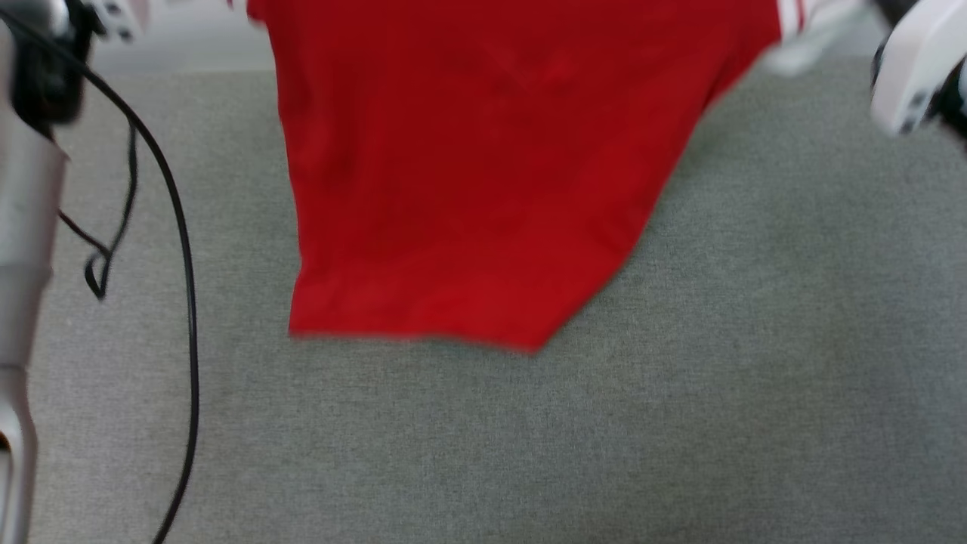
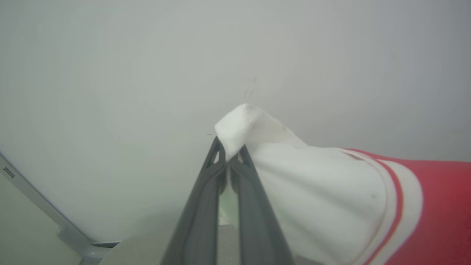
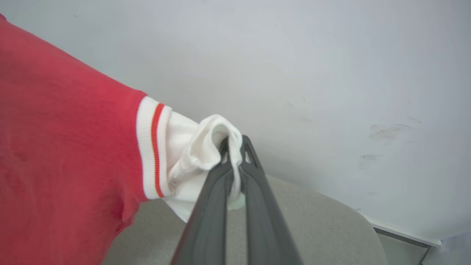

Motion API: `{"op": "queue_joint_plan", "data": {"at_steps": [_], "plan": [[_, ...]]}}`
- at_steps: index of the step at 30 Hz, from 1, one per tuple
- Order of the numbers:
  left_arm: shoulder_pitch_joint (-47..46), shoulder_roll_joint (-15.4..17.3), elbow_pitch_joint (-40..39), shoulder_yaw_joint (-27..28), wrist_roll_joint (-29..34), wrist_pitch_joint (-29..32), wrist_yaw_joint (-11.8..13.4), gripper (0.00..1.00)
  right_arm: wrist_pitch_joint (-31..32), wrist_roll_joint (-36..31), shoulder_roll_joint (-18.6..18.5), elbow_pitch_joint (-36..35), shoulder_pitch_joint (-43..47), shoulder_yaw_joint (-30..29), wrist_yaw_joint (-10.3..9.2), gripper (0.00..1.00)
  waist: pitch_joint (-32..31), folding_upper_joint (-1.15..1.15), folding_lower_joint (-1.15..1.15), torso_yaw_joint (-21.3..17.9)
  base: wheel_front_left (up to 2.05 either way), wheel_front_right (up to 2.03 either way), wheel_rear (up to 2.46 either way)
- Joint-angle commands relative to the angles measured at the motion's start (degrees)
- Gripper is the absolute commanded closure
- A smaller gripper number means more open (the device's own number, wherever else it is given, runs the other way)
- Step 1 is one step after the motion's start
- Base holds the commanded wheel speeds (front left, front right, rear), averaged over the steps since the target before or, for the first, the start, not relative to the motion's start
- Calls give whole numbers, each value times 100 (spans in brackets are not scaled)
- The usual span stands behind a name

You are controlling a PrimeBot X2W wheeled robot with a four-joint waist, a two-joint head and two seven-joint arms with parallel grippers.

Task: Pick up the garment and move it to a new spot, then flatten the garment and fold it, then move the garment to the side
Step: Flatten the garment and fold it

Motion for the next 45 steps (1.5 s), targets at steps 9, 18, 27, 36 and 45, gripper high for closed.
{"op": "queue_joint_plan", "data": {"at_steps": [9, 18, 27, 36, 45], "plan": [[-1539, 1, 441, 347, -5, -765, 25, 100, -698, -165, 119, 866, -2227, -65, -9, 100, 782, 0, 0, -69, 0, 0, 0], [-2461, 55, 550, 404, 46, -968, 60, 100, -1050, -187, 182, 1475, -3565, -28, -9, 100, 1922, 0, 0, -141, 0, 0, 0], [-2148, -126, 984, 477, -242, -1133, -133, 100, -1480, 168, 303, 1923, -3396, 542, -8, 100, 2275, 0, 0, -198, 0, 0, 0], [-1016, -314, 1263, 619, -756, -1335, -536, 100, -1930, 907, 120, 1777, -2277, 1215, -8, 100, 2028, 0, 0, -147, 0, 0, 0], [1108, -411, 1187, 788, -1298, -1674, -844, 100, -2446, 1595, -78, 1299, -247, 1540, -8, 100, 1221, 0, 0, -8, 0, 0, 0]]}}
